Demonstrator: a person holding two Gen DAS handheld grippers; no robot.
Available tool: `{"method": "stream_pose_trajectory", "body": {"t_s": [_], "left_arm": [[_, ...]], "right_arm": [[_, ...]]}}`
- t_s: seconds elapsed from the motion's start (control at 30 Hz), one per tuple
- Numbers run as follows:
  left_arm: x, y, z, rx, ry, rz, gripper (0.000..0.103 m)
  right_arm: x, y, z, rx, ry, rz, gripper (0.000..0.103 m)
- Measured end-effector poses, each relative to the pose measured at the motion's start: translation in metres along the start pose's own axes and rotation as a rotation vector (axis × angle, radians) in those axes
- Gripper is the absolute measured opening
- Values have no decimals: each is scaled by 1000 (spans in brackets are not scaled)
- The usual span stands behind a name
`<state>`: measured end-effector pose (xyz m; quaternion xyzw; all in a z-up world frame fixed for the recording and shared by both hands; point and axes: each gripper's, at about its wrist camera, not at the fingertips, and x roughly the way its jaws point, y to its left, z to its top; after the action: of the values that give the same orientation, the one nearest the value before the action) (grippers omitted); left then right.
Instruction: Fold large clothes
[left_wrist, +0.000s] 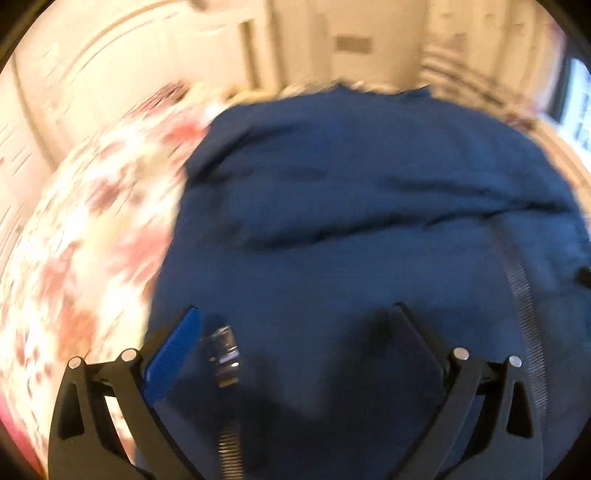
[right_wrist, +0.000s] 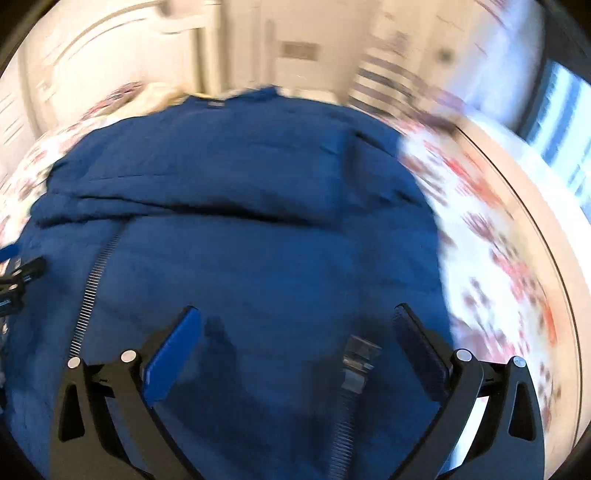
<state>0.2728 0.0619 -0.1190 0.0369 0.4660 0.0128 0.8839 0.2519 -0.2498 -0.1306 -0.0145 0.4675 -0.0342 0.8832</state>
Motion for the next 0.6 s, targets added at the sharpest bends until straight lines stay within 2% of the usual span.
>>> {"method": "stream_pose_trajectory", "body": {"t_s": [0.03, 0.07, 0.17, 0.2, 0.27, 0.33, 0.4, 0.43, 0.47, 0.5, 0.53, 0.6], "left_arm": [[0, 14, -3, -46, 6, -65, 101], [-3, 20, -6, -66, -4, -72, 101], [-20, 28, -11, -79, -44, 16, 99], [-32, 28, -15, -78, -65, -24, 99], [-62, 15, -25, -40, -127, -141, 100], [-81, -8, -40, 45, -149, -174, 100], [-87, -35, -59, 144, -138, -183, 100], [-83, -49, -71, 197, -117, -172, 100], [-76, -62, -80, 229, -92, -144, 101], [-65, -69, -90, 250, -68, -107, 101], [-65, -66, -95, 226, -102, -117, 101], [-65, -61, -95, 215, -82, -131, 101]], "right_arm": [[5, -11, -6, 29, 18, 55, 99], [0, -14, -11, 44, 5, 73, 99], [-20, -11, -21, 30, -26, 21, 99], [-32, -6, -26, 17, -57, 26, 99], [-53, 7, -37, -30, -102, 77, 99], [-67, 28, -53, -137, -122, 124, 99], [-69, 52, -72, -240, -113, 145, 99], [-61, 62, -85, -275, -73, 155, 99], [-59, 65, -93, -284, -78, 137, 99], [-61, 65, -98, -277, -118, 133, 99], [-62, 65, -99, -270, -111, 127, 99], [-65, 62, -98, -272, -83, 110, 99]]}}
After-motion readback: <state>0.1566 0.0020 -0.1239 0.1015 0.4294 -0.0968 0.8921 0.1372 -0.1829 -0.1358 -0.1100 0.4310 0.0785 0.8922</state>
